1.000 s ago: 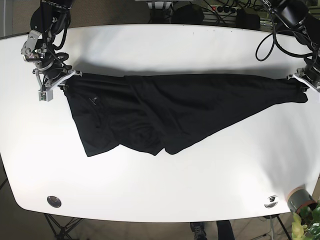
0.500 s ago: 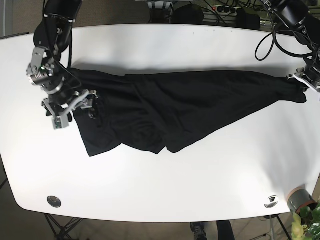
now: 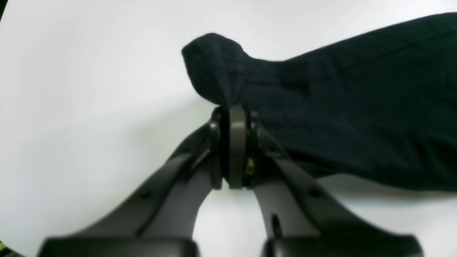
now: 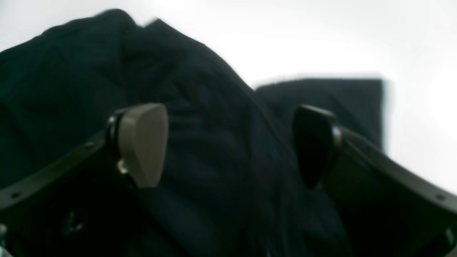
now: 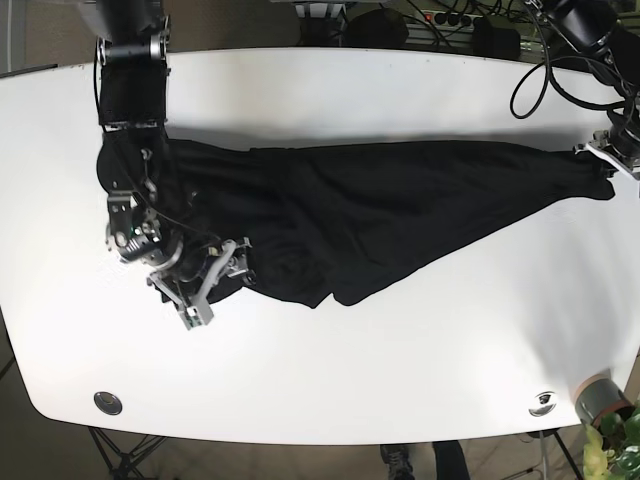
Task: Fold the T-shirt properly
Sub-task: 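Release the right gripper and regrasp the shirt's bunched fabric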
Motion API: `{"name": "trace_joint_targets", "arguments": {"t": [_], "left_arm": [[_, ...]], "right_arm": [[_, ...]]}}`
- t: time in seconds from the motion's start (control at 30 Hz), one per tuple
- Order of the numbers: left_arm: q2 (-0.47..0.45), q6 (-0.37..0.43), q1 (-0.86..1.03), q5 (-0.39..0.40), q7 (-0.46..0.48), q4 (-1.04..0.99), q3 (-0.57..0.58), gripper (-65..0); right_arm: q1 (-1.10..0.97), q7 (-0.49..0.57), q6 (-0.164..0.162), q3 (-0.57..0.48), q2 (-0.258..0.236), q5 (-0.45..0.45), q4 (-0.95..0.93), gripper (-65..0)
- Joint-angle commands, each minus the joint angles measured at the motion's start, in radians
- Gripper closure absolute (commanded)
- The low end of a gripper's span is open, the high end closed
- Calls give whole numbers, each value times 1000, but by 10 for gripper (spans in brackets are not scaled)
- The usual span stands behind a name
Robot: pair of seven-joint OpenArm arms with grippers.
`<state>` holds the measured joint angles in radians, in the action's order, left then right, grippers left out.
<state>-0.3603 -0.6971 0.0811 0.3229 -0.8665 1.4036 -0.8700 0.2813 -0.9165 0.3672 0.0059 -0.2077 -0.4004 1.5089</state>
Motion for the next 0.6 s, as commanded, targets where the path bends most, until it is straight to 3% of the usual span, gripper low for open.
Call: {"name": "trace_joint_targets", "arguments": {"t": [0.0,0.57], "left_arm": [[-26,-1,-10,15,25,18,-5,0],[-24,-1,-16,18,25,18,-1,0]], "right_arm": [[97,78,11,-86,-6,-15,-118,-523],[365,434,13,-409,-2,-15,-716,-523]]}}
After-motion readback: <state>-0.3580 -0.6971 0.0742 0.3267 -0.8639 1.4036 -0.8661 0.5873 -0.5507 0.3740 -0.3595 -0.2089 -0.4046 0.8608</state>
